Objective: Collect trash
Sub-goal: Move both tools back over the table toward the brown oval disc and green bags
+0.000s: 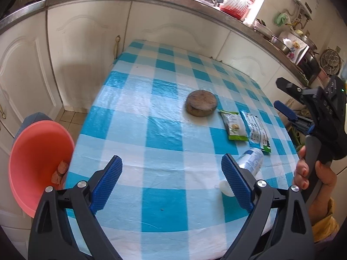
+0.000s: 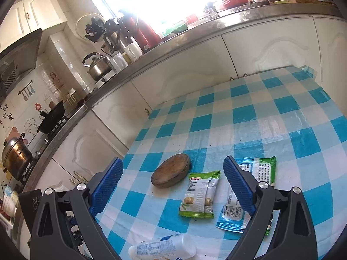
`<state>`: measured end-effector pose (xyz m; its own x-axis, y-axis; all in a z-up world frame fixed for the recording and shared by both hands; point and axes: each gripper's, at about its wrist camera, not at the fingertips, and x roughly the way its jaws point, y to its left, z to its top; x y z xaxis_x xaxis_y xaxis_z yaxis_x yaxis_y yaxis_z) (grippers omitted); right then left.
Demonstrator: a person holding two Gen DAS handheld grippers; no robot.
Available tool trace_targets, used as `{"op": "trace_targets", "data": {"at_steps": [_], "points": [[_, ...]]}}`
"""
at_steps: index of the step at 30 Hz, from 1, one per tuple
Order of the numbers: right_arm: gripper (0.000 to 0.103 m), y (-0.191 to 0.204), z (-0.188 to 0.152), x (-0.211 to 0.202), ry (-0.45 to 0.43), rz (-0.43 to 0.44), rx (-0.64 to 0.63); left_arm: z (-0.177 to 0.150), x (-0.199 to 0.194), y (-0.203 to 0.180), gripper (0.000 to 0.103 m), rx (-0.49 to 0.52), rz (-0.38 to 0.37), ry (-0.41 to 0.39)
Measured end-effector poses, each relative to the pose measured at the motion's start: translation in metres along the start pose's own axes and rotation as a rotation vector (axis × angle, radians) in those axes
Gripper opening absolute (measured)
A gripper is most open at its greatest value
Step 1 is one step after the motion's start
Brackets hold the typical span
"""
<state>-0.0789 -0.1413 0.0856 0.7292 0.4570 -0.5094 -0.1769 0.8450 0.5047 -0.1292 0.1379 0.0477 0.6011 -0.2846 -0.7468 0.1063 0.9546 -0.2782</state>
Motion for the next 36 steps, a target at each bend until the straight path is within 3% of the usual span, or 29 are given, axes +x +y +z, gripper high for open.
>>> {"op": "trace_targets", "data": {"at_steps": [14,20,25,30,36], "points": [[0.093,-0.058,0.005,-0.006,0.007,-0.103,0.105,-0.017,0.015,-0.071,0.093,0.240,-0.117,0.059],[0.093,-0.082,-0.003,0.004,0.064,-0.145,0.139,-0.023,0.027,-0.094,0.093,0.332,-0.088,0.092],[0.093,-0.086,-0.009,0.015,0.122,-0.197,0.107,-0.004,0.037,-0.083,0.093,0.242,-0.075,0.098],[0.093,-0.082,-0.015,0.024,0.166,-0.265,0.043,0.024,0.060,-0.068,0.093,0.160,-0.006,0.090],[0.093,-0.076,-0.023,0.034,0.214,-0.296,-0.029,0.054,0.099,-0.069,0.093,0.197,0.043,0.112]]}}
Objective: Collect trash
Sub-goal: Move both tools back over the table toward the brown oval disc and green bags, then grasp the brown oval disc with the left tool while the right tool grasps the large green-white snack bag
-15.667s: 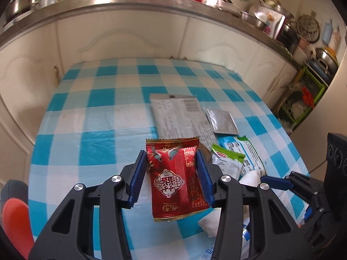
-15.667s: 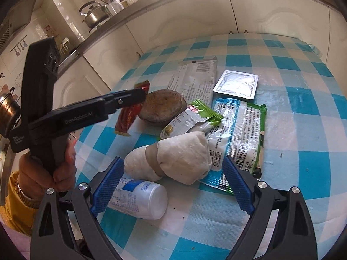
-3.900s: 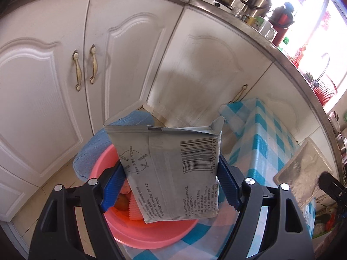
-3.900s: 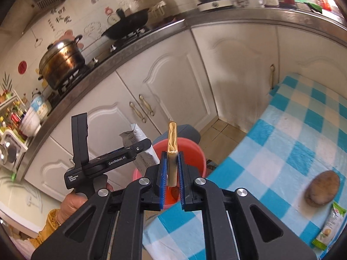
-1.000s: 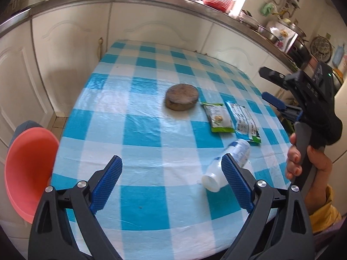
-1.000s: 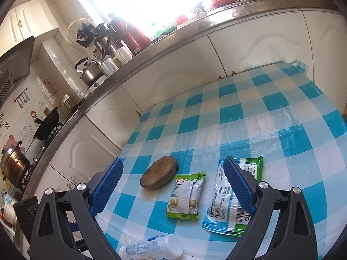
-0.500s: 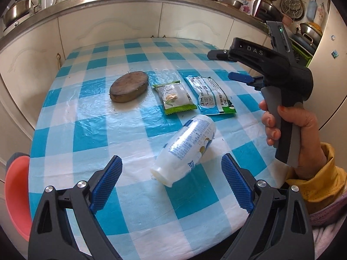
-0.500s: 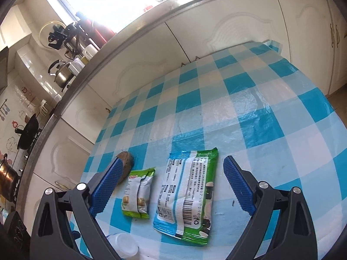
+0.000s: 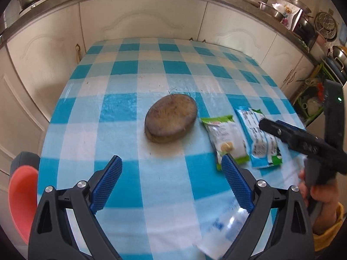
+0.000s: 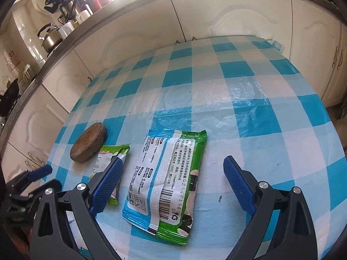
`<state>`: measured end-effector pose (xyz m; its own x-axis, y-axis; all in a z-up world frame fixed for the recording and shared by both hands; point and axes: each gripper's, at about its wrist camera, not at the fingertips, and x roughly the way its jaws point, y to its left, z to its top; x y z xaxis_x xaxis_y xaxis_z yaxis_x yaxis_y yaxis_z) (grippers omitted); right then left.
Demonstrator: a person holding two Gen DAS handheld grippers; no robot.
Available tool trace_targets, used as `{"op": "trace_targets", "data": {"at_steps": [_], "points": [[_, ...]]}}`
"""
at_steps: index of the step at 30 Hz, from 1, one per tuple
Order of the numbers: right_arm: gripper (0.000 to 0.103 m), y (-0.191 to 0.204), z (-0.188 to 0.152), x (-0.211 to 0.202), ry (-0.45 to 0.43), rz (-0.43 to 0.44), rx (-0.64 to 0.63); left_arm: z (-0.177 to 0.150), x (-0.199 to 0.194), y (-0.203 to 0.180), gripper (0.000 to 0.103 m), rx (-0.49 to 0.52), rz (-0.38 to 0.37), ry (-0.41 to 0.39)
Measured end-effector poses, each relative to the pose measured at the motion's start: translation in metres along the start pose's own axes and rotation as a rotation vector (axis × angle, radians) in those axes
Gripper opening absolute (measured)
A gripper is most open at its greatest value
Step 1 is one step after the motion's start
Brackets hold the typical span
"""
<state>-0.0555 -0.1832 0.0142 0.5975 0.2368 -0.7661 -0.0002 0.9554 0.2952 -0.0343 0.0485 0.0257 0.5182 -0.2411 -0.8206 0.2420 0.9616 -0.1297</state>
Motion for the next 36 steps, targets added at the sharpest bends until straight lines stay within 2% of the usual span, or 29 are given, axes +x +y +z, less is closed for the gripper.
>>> {"op": "trace_targets", "data": {"at_steps": [9,14,25,30,34,36], "points": [[0.093,0.013,-0.006,0.011,0.016,-0.086,-0.114,0.029,0.047,0.008,0.093,0.036,0.054,0.046],[0.093,0.016,-0.004,0.013,0.021,-0.090,-0.129,0.037,0.058,0.009,0.093,0.040,0.055,0.052],[0.093,0.016,-0.001,0.017,0.026,-0.110,-0.143,0.043,0.073,-0.004,0.093,0.115,0.103,0.029],[0.093,0.018,-0.001,0.018,0.031,-0.114,-0.160,0.043,0.074,-0.006,0.090,0.108,0.109,0.005],[0.093,0.023,-0.002,0.020,0.039,-0.117,-0.187,0.044,0.073,-0.009,0.080,0.113,0.103,-0.008],[0.093,0.025,-0.002,0.021,0.044,-0.119,-0.202,0.044,0.073,-0.010,0.078,0.110,0.104,-0.012]]}}
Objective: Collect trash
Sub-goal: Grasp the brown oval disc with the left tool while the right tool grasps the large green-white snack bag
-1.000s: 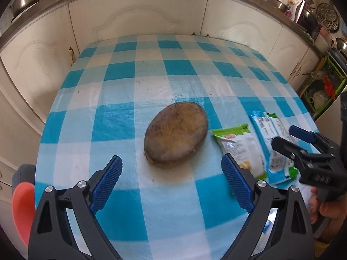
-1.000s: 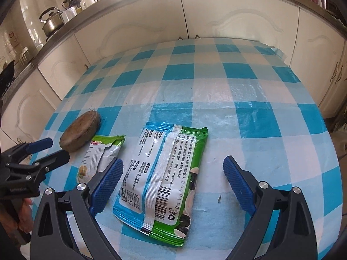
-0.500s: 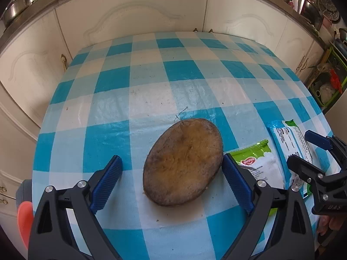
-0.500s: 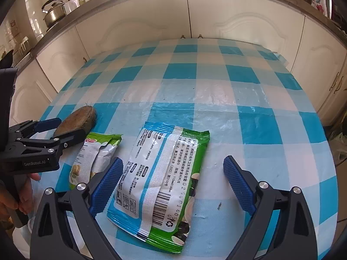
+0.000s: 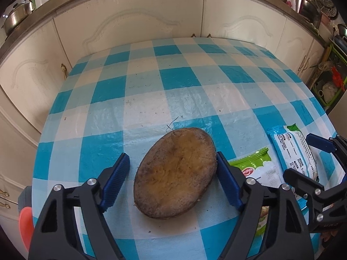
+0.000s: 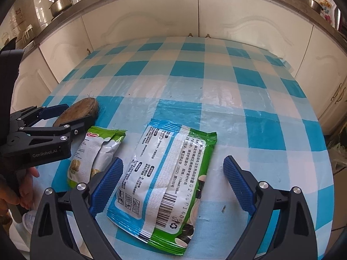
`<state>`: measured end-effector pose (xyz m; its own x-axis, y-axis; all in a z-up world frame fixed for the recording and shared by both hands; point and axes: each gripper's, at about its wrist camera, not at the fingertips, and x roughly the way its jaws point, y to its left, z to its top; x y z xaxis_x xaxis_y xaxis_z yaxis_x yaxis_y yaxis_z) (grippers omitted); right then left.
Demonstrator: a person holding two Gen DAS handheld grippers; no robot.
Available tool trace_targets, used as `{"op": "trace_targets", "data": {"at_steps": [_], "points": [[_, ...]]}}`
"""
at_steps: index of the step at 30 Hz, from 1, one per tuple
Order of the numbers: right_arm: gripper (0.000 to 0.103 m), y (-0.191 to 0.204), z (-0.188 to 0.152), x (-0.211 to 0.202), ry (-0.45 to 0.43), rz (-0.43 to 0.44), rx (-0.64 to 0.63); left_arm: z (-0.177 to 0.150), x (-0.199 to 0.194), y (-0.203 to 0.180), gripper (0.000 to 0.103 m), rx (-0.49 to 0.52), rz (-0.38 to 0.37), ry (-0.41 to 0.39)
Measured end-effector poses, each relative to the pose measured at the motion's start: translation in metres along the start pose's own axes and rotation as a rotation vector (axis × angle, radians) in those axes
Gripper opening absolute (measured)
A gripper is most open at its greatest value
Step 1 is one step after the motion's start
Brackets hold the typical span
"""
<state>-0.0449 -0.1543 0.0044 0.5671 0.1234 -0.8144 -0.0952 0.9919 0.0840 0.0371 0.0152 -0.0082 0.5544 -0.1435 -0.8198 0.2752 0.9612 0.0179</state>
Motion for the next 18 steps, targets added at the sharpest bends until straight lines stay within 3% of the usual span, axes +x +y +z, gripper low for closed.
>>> {"op": "trace_targets", "data": {"at_steps": [3,18], "points": [[0.093,0.005,0.000,0.001,0.006,0.001,-0.030,0.001,-0.001,-0.001,0.069,-0.005,-0.001,-0.008],[0.069,0.003,0.002,-0.001,-0.007,-0.024,-0.067,-0.005,-0.008,0.014,0.067,-0.092,-0.032,-0.021]]}}
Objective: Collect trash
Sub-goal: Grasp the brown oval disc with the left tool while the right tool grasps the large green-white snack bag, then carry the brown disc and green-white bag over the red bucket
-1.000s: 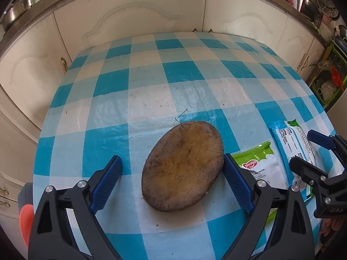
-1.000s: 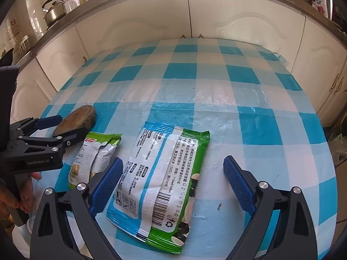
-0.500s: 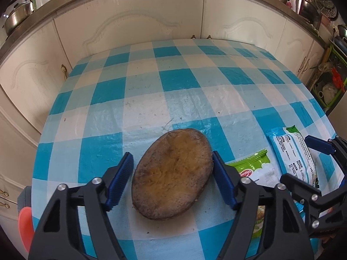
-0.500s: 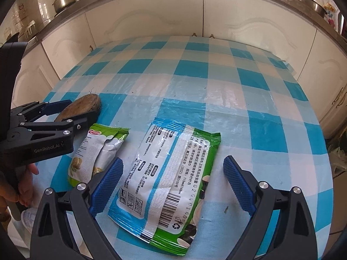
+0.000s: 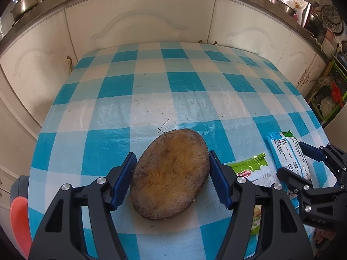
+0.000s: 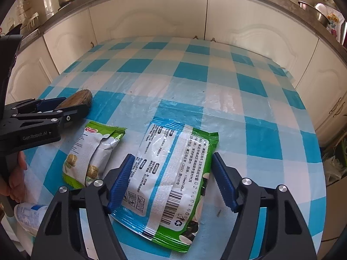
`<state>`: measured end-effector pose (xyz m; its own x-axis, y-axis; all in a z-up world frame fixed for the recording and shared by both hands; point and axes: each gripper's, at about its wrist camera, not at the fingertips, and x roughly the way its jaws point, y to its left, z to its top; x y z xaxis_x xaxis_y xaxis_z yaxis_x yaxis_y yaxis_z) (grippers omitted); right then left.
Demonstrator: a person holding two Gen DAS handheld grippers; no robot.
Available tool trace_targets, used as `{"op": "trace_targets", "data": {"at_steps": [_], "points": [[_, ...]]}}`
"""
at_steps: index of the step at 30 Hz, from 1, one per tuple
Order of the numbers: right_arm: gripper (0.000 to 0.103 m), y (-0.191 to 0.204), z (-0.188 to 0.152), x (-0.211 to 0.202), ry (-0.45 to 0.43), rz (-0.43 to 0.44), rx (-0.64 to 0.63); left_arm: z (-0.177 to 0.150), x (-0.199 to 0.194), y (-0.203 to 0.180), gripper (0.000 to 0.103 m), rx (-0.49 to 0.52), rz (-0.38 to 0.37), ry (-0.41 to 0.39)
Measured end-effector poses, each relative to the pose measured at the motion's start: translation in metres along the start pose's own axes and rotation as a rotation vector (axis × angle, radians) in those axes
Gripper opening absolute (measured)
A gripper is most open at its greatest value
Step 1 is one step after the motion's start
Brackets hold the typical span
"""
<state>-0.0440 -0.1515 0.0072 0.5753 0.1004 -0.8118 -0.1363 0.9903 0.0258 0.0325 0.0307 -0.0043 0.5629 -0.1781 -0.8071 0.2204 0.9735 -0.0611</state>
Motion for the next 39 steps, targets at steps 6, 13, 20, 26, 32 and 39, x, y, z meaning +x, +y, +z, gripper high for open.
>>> {"op": "trace_targets", "data": {"at_steps": [6,13,20,26,32,39], "points": [[0.062,-0.006,0.001,-0.002,-0.010,0.017,0.019,-0.008,-0.009,0.018,0.067,-0.067,0.002,-0.018],[0.059,-0.013,0.002,-0.004,-0.027,0.057,0.062,-0.014,-0.023,0.034,0.067,-0.119,0.001,-0.036],[0.058,-0.020,0.004,-0.009,-0.040,0.106,0.120,-0.016,-0.040,0.047,0.067,-0.161,-0.004,-0.063],[0.058,-0.026,0.010,-0.021,-0.069,0.117,0.149,-0.026,-0.050,0.060,0.067,-0.188,-0.009,-0.072],[0.058,-0.026,0.015,-0.031,-0.086,0.147,0.173,-0.035,-0.061,0.075,0.067,-0.218,0.000,-0.086],[0.058,-0.014,0.022,-0.047,-0.112,0.161,0.167,-0.046,-0.075,0.100,0.067,-0.256,0.030,-0.101]]}}
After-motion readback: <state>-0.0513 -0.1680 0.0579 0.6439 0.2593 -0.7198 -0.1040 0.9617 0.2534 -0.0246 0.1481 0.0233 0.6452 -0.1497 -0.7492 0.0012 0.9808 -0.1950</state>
